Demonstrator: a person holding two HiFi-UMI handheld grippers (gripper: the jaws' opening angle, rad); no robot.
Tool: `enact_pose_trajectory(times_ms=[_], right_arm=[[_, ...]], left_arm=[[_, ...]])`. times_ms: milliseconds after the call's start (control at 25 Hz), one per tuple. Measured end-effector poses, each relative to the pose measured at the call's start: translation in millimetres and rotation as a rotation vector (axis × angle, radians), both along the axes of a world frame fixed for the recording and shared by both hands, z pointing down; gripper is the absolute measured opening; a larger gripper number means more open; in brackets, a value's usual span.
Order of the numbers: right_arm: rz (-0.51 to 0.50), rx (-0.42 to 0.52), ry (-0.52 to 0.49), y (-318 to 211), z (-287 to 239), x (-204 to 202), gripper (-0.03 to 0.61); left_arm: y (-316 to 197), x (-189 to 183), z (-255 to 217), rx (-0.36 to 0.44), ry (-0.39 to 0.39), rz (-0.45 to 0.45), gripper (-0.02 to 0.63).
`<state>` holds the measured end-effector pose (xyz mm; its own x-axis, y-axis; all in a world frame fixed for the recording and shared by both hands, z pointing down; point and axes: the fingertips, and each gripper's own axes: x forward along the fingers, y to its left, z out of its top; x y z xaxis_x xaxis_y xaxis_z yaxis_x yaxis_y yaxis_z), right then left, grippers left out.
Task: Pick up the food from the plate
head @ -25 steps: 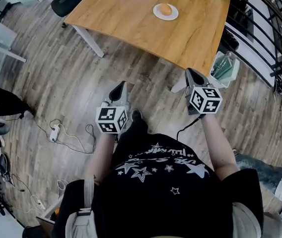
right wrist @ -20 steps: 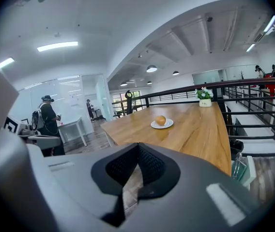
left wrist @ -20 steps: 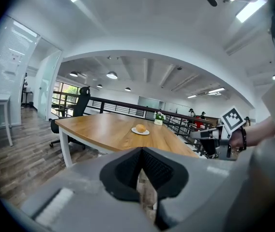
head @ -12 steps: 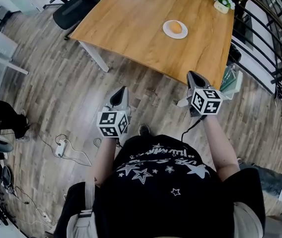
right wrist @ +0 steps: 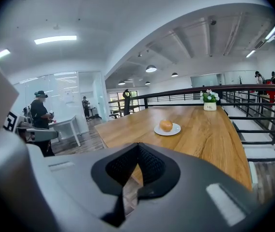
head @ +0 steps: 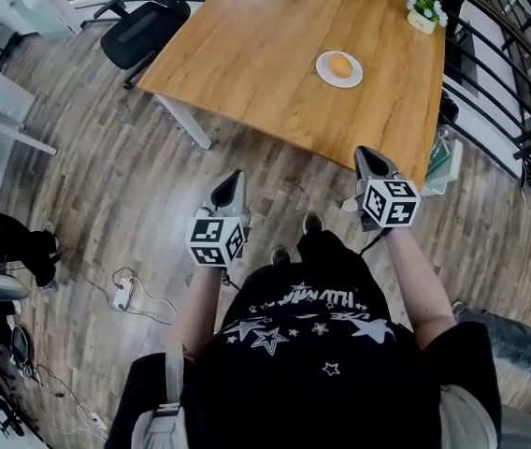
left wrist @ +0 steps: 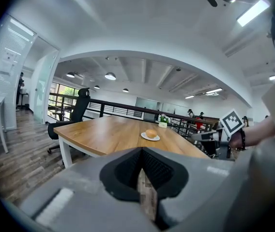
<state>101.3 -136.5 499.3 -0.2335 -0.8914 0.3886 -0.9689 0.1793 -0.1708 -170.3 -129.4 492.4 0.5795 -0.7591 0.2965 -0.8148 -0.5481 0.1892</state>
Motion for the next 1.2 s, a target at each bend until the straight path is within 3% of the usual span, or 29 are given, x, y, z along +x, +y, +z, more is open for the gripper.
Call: enact_pose_trajectory(times_ms=[480, 680, 920, 1200], right_arm=[[0.036, -0.001, 0.006, -79, 10, 21, 0.003], [0.032, -0.02, 0.018, -124, 15, 35, 0.041], [0.022, -0.048, 0.016, -173, 21, 55, 0.13], [-0.018, -0.079, 0.011, -222, 33, 61, 0.303]], left_arm=[[-52, 6, 6, -0.038, 0.006, -0.033, 0.002], [-96, 21, 8, -0.043, -0.001, -0.03, 0.002], [-148, 47, 4, -0.044, -0.004, -0.006, 0.002], [-193, 66, 3, -0.053, -0.014, 0.008, 0.002]])
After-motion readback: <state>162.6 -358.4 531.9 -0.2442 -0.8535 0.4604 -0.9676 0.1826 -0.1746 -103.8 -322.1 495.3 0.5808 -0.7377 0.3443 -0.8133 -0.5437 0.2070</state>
